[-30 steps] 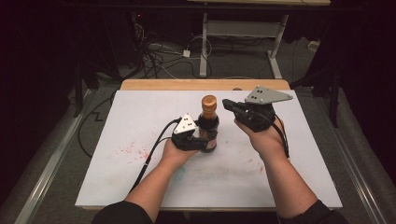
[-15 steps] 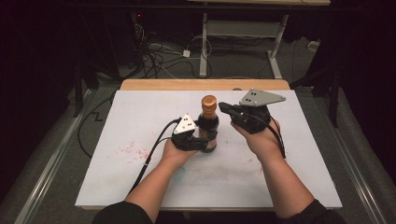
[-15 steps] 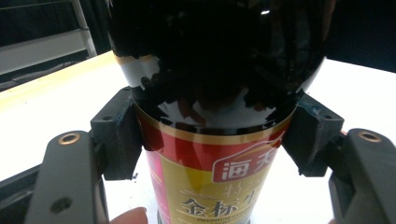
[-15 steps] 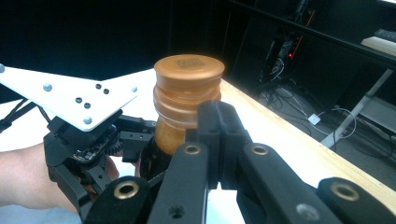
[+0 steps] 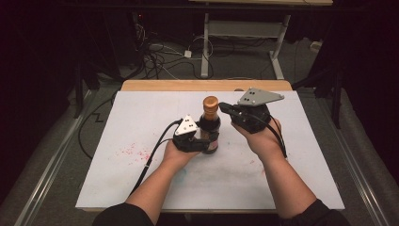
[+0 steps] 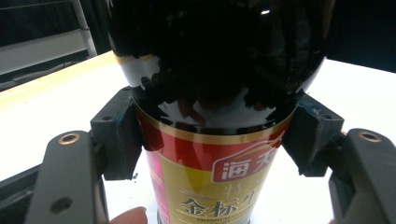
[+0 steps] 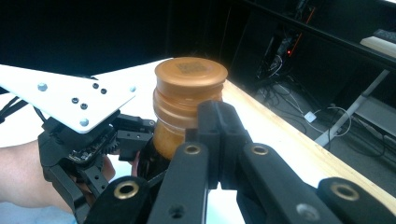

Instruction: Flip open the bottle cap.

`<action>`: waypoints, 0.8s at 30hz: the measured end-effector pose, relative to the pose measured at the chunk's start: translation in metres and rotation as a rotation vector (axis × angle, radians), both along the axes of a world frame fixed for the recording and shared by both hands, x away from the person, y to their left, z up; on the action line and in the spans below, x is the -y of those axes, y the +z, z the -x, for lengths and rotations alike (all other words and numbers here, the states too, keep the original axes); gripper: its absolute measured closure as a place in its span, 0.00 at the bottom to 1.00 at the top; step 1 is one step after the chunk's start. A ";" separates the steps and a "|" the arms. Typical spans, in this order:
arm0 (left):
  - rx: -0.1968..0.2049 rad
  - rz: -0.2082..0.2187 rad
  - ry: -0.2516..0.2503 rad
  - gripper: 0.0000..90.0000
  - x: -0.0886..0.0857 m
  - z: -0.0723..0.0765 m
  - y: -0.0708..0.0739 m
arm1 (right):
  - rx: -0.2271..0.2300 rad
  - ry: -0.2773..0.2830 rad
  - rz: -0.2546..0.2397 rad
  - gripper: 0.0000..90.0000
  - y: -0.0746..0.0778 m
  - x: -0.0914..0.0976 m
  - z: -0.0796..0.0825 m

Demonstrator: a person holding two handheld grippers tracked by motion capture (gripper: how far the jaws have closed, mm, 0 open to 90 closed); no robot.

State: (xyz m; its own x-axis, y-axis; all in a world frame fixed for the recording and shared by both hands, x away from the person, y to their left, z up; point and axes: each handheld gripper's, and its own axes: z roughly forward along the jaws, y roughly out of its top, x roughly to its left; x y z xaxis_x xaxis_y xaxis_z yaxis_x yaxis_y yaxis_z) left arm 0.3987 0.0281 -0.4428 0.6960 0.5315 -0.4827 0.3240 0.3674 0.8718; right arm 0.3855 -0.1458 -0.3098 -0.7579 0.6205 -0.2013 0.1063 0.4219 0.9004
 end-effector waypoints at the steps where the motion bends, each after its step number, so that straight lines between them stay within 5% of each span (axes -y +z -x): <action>1: 0.000 -0.001 0.000 0.32 0.000 0.000 0.000 | -0.002 -0.002 0.001 1.00 0.000 0.000 0.000; 4: 0.006 -0.030 -0.003 0.32 -0.002 0.000 -0.001 | -0.001 0.000 0.005 1.00 0.000 -0.001 0.000; 7: 0.006 -0.030 -0.003 0.32 -0.002 0.000 -0.001 | -0.002 0.001 0.007 1.00 0.000 -0.002 0.000; 8: -0.001 -0.001 0.001 0.32 0.000 0.000 0.000 | 0.001 0.002 0.007 1.00 -0.001 -0.003 0.001; 12: 0.004 -0.029 -0.003 0.32 -0.002 0.000 -0.001 | -0.003 0.001 0.009 1.00 -0.001 -0.003 0.000; 24: 0.006 -0.024 0.000 0.32 -0.003 0.000 -0.001 | 0.002 0.005 -0.001 1.00 0.001 -0.005 0.001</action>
